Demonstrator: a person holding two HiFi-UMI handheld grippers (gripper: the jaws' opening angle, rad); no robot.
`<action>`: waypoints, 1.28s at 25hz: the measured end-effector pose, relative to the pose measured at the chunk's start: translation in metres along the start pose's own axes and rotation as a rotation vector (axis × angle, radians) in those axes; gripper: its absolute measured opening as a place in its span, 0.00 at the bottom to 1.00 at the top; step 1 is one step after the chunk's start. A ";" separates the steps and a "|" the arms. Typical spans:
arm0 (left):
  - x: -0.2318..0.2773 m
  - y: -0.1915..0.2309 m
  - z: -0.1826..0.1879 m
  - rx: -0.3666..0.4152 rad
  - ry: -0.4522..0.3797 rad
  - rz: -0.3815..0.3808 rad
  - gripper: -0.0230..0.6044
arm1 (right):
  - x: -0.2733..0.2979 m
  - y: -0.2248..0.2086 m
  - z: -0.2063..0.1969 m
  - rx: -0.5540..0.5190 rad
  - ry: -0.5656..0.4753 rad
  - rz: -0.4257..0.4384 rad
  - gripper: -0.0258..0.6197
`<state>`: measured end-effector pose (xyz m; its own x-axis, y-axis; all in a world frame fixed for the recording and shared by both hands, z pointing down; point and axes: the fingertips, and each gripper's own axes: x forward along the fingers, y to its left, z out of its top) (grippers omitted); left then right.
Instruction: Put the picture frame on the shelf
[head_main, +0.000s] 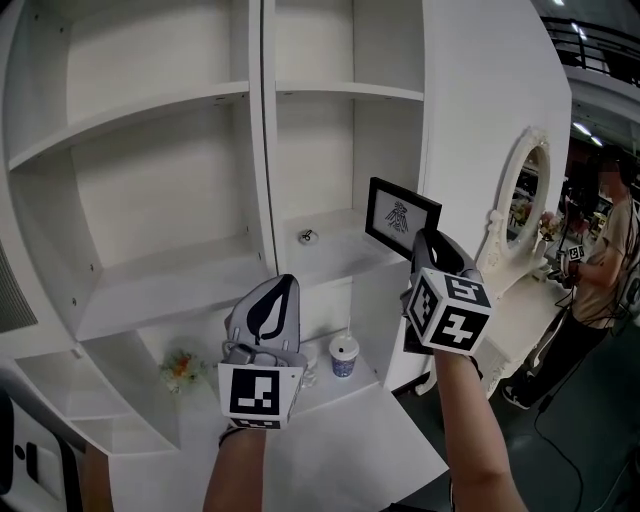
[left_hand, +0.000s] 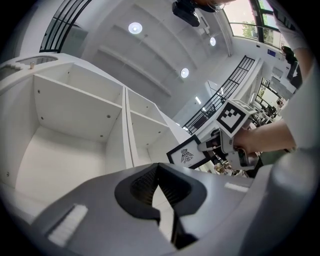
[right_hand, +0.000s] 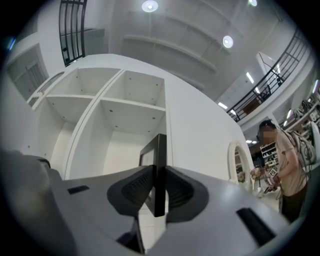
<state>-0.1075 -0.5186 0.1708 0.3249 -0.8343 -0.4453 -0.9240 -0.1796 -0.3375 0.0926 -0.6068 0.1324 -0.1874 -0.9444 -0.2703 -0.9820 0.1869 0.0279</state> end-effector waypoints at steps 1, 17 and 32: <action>0.001 0.000 -0.003 0.004 0.006 0.003 0.05 | 0.006 -0.001 -0.003 0.023 0.014 -0.004 0.16; 0.006 -0.006 -0.021 0.030 0.042 -0.001 0.05 | 0.066 -0.010 -0.033 0.135 0.145 -0.100 0.16; 0.005 -0.011 -0.027 0.045 0.046 -0.035 0.05 | 0.068 -0.008 -0.032 0.121 0.150 -0.081 0.41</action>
<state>-0.1011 -0.5345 0.1950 0.3460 -0.8511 -0.3948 -0.9020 -0.1860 -0.3896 0.0869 -0.6817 0.1446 -0.1180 -0.9857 -0.1205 -0.9857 0.1310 -0.1060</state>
